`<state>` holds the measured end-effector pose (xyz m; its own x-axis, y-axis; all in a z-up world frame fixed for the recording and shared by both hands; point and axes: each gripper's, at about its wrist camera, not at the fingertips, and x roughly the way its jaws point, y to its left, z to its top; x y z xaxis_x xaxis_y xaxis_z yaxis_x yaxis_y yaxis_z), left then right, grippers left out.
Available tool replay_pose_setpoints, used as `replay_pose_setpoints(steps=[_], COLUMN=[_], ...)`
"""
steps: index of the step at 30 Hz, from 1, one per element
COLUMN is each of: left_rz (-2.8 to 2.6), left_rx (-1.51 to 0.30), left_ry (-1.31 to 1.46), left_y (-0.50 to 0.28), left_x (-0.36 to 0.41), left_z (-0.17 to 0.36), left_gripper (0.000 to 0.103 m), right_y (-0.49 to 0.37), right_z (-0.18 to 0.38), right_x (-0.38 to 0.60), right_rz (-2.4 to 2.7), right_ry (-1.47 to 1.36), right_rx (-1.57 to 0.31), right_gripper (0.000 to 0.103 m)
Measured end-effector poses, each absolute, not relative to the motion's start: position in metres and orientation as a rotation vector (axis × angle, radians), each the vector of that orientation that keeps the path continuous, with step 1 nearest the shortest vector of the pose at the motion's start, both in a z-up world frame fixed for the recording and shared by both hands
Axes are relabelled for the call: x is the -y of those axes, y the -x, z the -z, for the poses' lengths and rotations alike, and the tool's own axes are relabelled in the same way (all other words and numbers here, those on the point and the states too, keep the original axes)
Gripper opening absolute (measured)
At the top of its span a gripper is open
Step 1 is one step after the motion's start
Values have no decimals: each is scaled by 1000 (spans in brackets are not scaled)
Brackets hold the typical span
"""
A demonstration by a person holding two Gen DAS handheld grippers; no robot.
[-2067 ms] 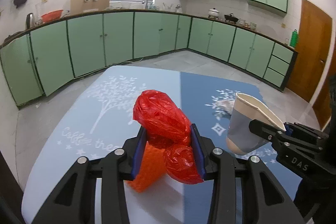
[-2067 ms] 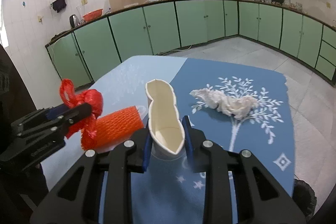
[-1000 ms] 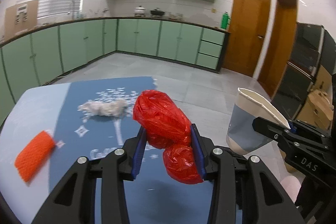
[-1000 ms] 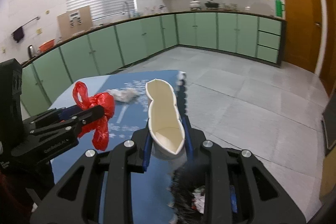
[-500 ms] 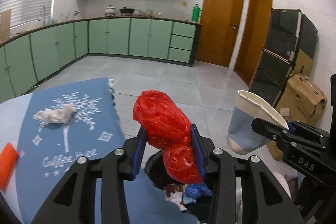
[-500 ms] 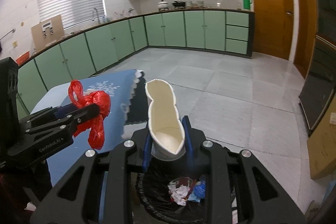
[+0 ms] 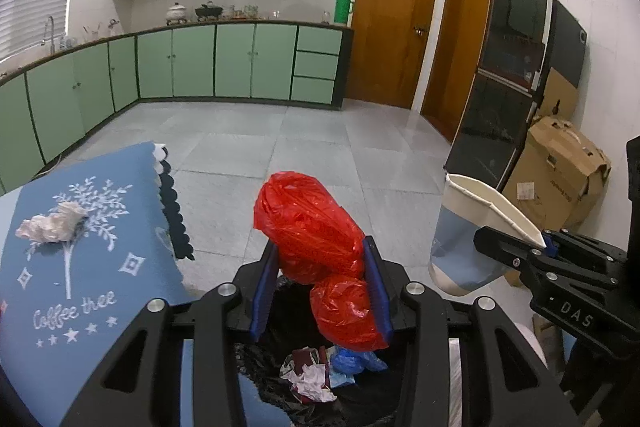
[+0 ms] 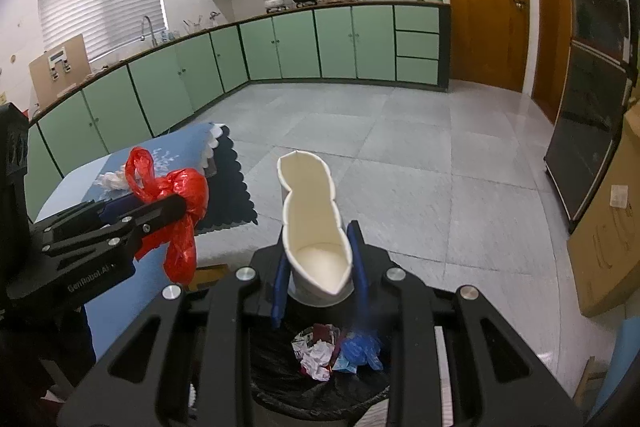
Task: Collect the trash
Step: 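Open both grippers to drop the red bag and paper cup into the bin, then move both tools back over the table toward the orange net and white tissue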
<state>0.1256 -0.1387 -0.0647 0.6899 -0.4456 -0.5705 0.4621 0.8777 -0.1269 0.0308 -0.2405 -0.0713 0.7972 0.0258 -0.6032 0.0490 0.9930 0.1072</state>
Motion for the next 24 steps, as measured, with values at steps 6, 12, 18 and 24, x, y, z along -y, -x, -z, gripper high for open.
replay_pose_setpoints(steps=[6,12,18,24], left_rz=[525,527,473,395], left_rx=[-669,-667,-651,-609], left_ry=[-36,-14,24,13], left_y=[-138,-141,-143,-134], left_x=[147,137,114,82], left_z=[75,74,64,50], left_gripper=[53,69,74,78], right_y=[-41,-42,-36,-41], right_z=[83,85,78,68], right_x=[243,247,244,227], right_rz=[52,92,115,68], right_ry=[-123,-130,-141,-138], right_rx=[-680,-681,-646,-631], right_gripper=[35,58,91,91])
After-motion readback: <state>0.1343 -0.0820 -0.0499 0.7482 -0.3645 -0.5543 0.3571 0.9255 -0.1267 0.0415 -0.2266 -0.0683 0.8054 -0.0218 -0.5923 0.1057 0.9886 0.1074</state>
